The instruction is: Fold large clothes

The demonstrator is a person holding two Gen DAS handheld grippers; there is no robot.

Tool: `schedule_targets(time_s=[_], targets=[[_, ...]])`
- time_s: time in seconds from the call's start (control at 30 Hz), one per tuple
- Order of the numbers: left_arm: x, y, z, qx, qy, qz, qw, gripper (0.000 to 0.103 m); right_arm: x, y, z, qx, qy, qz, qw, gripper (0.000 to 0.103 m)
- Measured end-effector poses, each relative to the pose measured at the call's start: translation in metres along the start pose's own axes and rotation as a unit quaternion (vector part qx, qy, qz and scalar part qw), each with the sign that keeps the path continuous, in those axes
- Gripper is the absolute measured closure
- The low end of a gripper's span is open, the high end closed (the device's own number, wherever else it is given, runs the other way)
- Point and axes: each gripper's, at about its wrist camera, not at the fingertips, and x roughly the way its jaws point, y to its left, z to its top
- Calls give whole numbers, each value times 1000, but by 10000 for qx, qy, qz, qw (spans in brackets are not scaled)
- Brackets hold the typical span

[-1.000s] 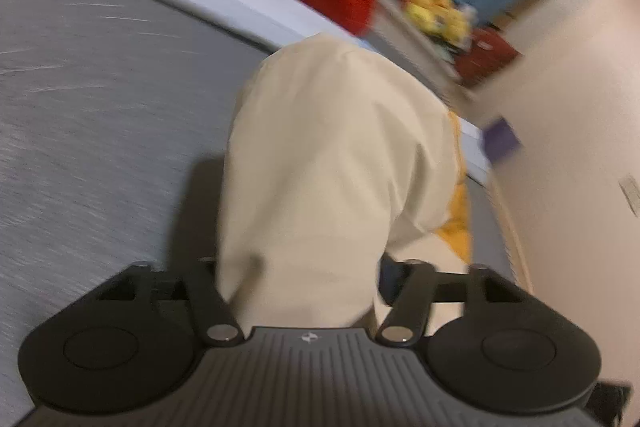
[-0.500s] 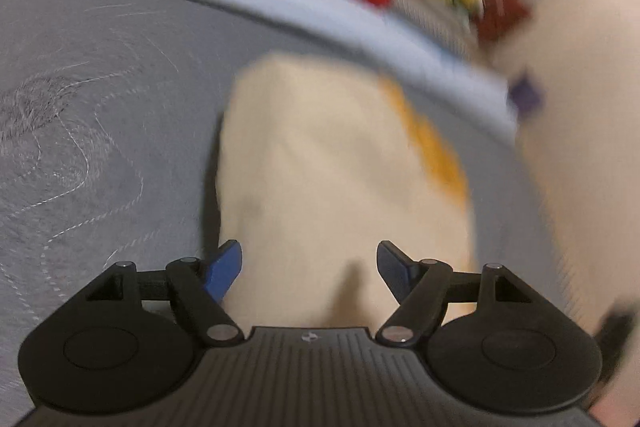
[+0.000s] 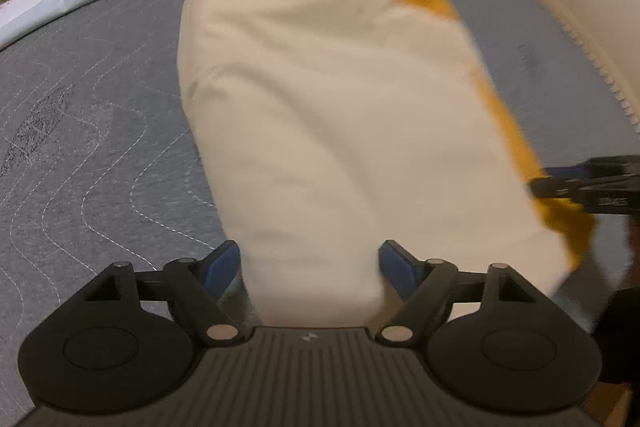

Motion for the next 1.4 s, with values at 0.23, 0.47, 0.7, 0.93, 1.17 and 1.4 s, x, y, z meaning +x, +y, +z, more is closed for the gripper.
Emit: schedule_targets(time_s=[0.23, 0.47, 0.7, 0.93, 1.17, 1.4], targets=[[18, -13, -37, 52, 442, 206, 9988, 10, 9, 7, -16, -502, 530, -639, 9953, 59], [-92, -80, -55, 417, -1177, 1183, 9851, 0, -104, 51, -36, -1207, -1806, -1041, 9706, 40], [-185, -148, -130, -155, -2298, 1306, 9643, 0, -216, 77, -115, -667, -3433, -1008, 9314, 10], [-221, -178, -202, -1058, -2662, 1413, 9476, 0, -250, 95, -194, -344, -3406, -1246, 9313, 4], [-205, -190, -219, -836, -2619, 1832, 9439, 0, -235, 109, -200, -709, -3159, -1171, 9389, 3], [-187, -174, -208, -1126, -2344, 1631, 9517, 0, -214, 122, -195, -696, -2806, -1063, 9514, 3]])
